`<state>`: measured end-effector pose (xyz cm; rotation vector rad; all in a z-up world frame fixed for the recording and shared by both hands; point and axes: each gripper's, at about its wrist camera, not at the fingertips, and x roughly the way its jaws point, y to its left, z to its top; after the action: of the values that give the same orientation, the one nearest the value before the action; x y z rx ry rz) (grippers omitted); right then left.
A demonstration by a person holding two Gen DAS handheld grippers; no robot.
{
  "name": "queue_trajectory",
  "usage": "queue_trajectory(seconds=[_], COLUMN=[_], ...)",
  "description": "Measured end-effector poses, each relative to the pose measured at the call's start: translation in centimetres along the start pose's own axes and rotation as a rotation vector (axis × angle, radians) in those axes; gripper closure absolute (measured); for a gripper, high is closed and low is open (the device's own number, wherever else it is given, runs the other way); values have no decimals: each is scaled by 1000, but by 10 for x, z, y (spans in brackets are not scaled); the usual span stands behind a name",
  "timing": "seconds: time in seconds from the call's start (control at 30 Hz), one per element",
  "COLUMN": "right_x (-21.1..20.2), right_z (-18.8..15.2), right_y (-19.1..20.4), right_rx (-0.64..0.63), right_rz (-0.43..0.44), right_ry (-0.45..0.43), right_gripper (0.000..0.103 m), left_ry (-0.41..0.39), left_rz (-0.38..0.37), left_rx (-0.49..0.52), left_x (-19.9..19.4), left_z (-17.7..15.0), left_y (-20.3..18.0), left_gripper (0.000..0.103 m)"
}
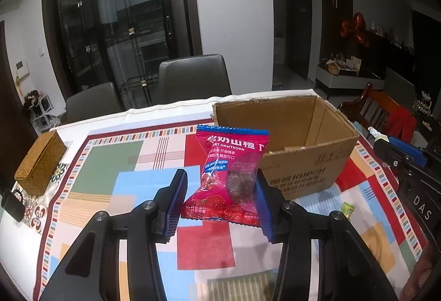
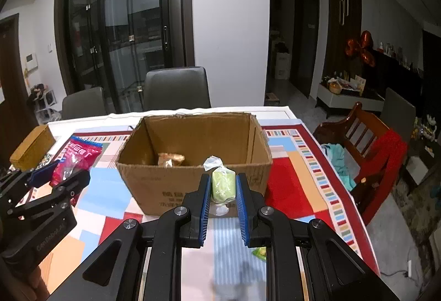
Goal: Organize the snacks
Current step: 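Carry the red packet with the left tool while the right tool carries the green candy to the box, then open the left tool over the box while the right tool releases the green candy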
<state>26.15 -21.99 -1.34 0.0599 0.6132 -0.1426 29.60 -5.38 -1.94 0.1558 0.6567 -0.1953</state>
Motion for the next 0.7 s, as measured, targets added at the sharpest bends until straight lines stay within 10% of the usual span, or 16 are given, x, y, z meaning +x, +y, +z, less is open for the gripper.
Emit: queue_trajectory(seconds=[0.7], right_x=[21], right_z=[36], right_y=[-11], right_rx=[-25], right_rz=[7], right_ry=[-24], right_gripper=[83], left_ry=[-29], left_rz=[-26], left_rx=[20], left_x=[27], left_z=[45], left_y=[-22], left_gripper=[56])
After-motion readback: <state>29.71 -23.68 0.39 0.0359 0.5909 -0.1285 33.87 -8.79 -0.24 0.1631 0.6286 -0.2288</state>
